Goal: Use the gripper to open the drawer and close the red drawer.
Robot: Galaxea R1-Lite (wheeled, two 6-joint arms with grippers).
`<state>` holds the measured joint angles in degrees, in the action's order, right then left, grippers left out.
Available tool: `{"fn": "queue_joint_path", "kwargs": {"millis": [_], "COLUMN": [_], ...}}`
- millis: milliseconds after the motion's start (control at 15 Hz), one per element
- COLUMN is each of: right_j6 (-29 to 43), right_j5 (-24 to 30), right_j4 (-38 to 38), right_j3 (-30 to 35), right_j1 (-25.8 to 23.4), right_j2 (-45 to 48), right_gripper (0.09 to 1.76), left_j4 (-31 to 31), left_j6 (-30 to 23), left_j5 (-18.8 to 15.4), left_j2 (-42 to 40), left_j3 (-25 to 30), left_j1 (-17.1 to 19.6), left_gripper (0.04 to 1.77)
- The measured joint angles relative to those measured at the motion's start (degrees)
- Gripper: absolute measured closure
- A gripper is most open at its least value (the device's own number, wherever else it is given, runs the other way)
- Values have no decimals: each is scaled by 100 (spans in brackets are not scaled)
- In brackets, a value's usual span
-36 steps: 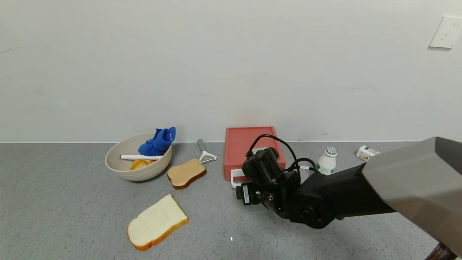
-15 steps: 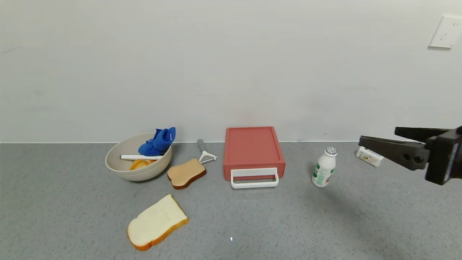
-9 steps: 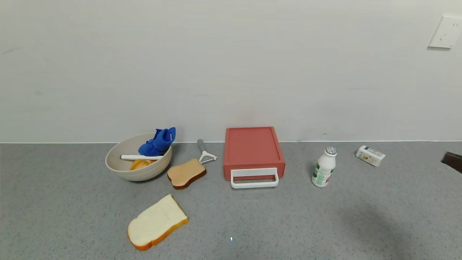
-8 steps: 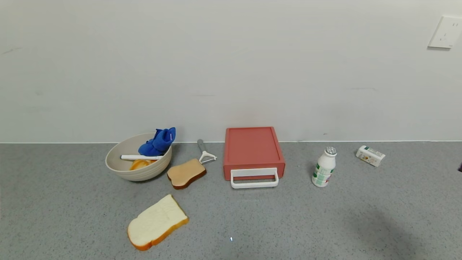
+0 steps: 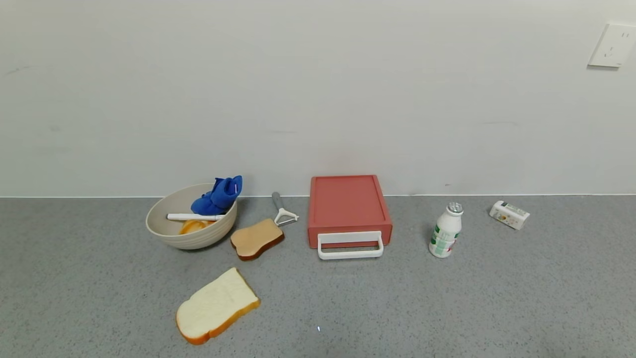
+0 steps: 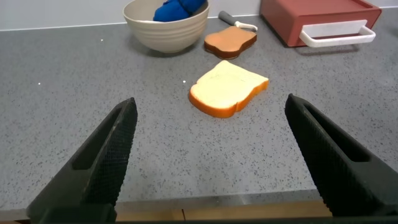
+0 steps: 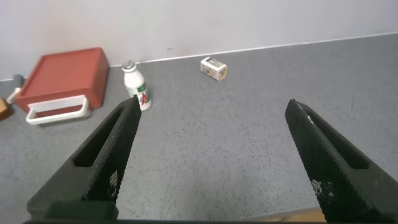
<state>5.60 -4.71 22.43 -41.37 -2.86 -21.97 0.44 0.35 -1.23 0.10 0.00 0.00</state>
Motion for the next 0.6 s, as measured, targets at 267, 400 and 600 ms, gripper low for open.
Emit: {"fn": "queue_joint_path", "kwargs": {"millis": [267, 400, 600], "right_j6": [2, -4, -179], "right_j5": [394, 475, 497], "right_j4": [127, 11, -788], "right_j3": [360, 780, 1680], "right_j1": [286, 319, 327], "right_j2": [1031, 1480, 1894], "right_gripper": [14, 14, 14], "left_j4": [0, 0, 0], "left_j6": [0, 0, 0], "left_j5": [0, 0, 0], "left_j2": [0, 0, 0], "left_j3": [0, 0, 0], "left_j1": [0, 0, 0], "left_gripper": [9, 9, 9]}}
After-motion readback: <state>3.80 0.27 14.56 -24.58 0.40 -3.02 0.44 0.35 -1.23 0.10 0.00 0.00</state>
